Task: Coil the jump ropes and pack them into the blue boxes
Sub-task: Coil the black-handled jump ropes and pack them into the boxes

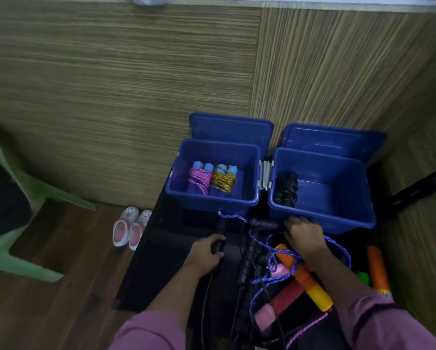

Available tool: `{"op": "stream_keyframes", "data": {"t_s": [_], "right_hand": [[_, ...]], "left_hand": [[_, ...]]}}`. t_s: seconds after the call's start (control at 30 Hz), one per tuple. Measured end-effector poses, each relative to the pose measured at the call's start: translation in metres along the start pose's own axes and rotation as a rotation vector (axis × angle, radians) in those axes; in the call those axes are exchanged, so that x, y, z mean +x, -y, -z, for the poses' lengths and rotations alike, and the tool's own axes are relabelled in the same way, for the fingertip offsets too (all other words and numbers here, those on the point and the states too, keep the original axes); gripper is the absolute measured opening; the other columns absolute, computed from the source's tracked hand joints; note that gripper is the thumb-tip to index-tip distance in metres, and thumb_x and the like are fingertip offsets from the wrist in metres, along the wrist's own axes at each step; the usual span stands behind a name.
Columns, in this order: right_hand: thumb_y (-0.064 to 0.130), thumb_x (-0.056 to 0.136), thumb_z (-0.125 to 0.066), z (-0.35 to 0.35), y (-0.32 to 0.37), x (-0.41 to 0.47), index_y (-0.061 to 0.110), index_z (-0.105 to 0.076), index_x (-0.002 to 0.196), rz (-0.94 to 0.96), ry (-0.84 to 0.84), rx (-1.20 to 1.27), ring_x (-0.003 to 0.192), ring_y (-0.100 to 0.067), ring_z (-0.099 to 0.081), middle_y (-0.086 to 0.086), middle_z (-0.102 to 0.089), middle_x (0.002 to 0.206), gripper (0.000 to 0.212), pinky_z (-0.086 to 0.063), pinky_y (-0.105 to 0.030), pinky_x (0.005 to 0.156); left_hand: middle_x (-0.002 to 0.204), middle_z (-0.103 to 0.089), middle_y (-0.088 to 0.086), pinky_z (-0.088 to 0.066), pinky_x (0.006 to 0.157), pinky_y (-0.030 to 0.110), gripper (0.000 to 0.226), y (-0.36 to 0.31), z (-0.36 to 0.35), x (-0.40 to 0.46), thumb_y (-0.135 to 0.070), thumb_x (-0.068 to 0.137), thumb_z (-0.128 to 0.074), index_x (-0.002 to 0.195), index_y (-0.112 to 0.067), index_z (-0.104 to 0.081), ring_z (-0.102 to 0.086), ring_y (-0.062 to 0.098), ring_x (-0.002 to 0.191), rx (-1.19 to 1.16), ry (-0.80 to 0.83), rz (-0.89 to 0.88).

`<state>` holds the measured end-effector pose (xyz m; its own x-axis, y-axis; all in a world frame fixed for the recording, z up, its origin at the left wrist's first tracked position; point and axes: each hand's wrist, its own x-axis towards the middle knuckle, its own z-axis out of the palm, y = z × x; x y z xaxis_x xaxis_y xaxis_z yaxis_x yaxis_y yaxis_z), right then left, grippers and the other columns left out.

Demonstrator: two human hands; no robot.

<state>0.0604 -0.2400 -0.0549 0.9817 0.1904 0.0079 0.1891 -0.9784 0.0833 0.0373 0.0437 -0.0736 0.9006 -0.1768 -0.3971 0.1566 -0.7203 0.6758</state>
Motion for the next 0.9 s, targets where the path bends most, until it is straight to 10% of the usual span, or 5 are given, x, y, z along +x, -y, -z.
{"op": "stream_keyframes", "data": {"t_s": [0.17,0.37,0.6,0.9], "right_hand": [[0.015,0.057,-0.081,0.006,-0.016,-0.018,0.008,-0.069,0.091,0.105,-0.155,0.397,0.073,-0.029,-0.062,-0.006,-0.063,0.089,0.037,-0.052,-0.035,0.064],[-0.003,0.063,-0.082,0.031,-0.002,-0.031,0.013,-0.073,0.083,-0.164,-0.064,1.067,0.083,-0.014,-0.061,-0.004,-0.061,0.091,0.027,-0.044,-0.012,0.078],[-0.01,0.068,-0.076,0.059,0.031,-0.022,0.015,-0.061,0.094,-0.497,-0.036,1.585,0.077,-0.02,-0.056,-0.007,-0.058,0.083,0.039,-0.052,-0.037,0.076],[-0.001,0.088,-0.06,0.054,0.096,-0.014,0.012,-0.06,0.082,-0.691,0.125,1.969,0.072,-0.012,-0.058,0.001,-0.06,0.074,0.014,-0.05,-0.022,0.067]], "left_hand": [[0.094,-0.065,0.002,-0.037,0.068,0.0,0.036,-0.003,0.0,-0.005,-0.005,0.081,-0.068,0.111,-0.025,-0.062,-0.06,0.011,0.081,-0.11,-0.051,-0.003],[0.063,-0.05,-0.011,-0.05,0.052,0.023,0.036,-0.011,0.003,-0.01,-0.009,0.081,-0.062,0.1,-0.038,-0.055,-0.048,0.004,0.051,-0.075,-0.027,-0.073],[0.092,-0.059,0.012,-0.046,0.079,0.031,0.035,0.006,0.002,-0.022,-0.017,0.084,-0.065,0.117,-0.026,-0.054,-0.059,0.03,0.088,0.004,-0.089,0.042],[0.108,-0.062,0.011,-0.048,0.084,0.028,0.038,0.034,0.004,-0.041,-0.009,0.083,-0.069,0.117,-0.02,-0.056,-0.06,0.024,0.099,-0.074,-0.058,0.063]]}}
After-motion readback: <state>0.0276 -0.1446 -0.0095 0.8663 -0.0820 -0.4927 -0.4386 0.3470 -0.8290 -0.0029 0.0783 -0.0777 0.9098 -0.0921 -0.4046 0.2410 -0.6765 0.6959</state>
